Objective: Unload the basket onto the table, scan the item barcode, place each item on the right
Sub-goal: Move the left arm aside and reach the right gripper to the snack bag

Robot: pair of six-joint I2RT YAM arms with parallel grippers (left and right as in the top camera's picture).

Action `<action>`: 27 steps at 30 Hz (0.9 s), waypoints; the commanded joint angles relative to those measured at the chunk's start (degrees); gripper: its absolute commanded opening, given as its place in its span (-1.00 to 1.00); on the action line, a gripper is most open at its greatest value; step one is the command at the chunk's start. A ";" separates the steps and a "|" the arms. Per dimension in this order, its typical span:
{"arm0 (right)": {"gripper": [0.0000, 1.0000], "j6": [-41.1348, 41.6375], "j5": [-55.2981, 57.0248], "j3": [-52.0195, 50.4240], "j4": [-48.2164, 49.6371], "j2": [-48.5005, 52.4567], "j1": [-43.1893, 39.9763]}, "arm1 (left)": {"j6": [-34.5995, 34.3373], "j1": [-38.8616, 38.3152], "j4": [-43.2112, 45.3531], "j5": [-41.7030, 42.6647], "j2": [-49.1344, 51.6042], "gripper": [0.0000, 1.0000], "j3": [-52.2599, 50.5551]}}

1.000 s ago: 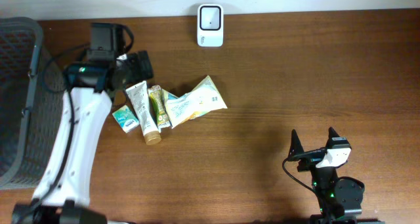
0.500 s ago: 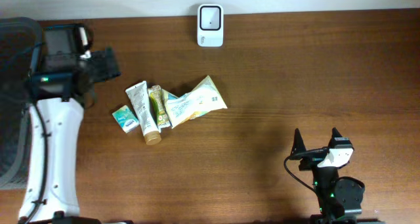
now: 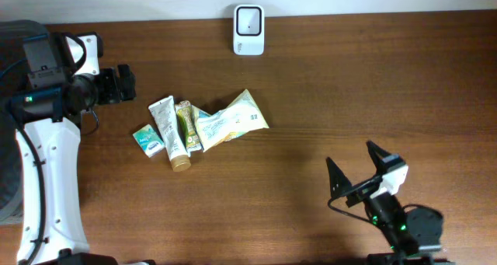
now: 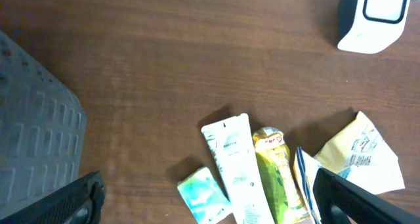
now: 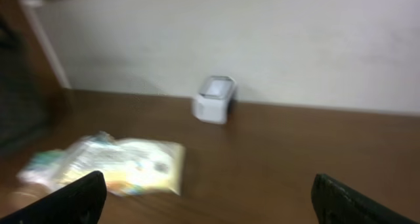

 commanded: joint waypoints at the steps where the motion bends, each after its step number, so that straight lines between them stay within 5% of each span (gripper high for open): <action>1: 0.97 1.29 -14.91 13.16 0.39 12.02 0.09 | 1.11 0.13 0.15 1.01 -0.46 0.98 0.42; 5: 0.97 1.38 -22.84 30.69 -6.49 35.65 2.93 | 1.11 0.13 0.15 1.03 -0.46 0.98 0.42; 12: 0.97 0.00 -11.69 65.72 -31.04 75.69 18.91 | 1.11 0.13 0.15 1.03 -0.46 0.98 0.42; 16: 0.97 -0.13 -18.01 73.59 -24.63 89.22 22.23 | 1.11 0.13 0.15 1.03 -0.46 0.98 0.42; 17: 0.16 -0.13 -17.53 73.59 -23.28 90.84 22.77 | 1.11 0.13 0.15 1.03 -0.46 0.98 0.42; 18: -0.37 0.20 -14.99 73.59 -23.17 92.00 23.54 | 1.11 0.13 0.15 1.01 -0.44 0.99 0.42; 20: -0.92 6.32 -3.67 73.59 -22.88 94.20 26.43 | 1.11 0.13 0.15 1.03 -0.46 0.98 0.42; 24: -0.92 15.69 19.30 73.59 -18.75 98.49 34.84 | 1.11 0.13 0.15 1.03 -0.46 0.98 0.42; 27: -0.92 16.72 21.11 73.59 -16.74 101.57 36.06 | 1.11 0.13 0.15 1.03 -0.46 0.99 0.42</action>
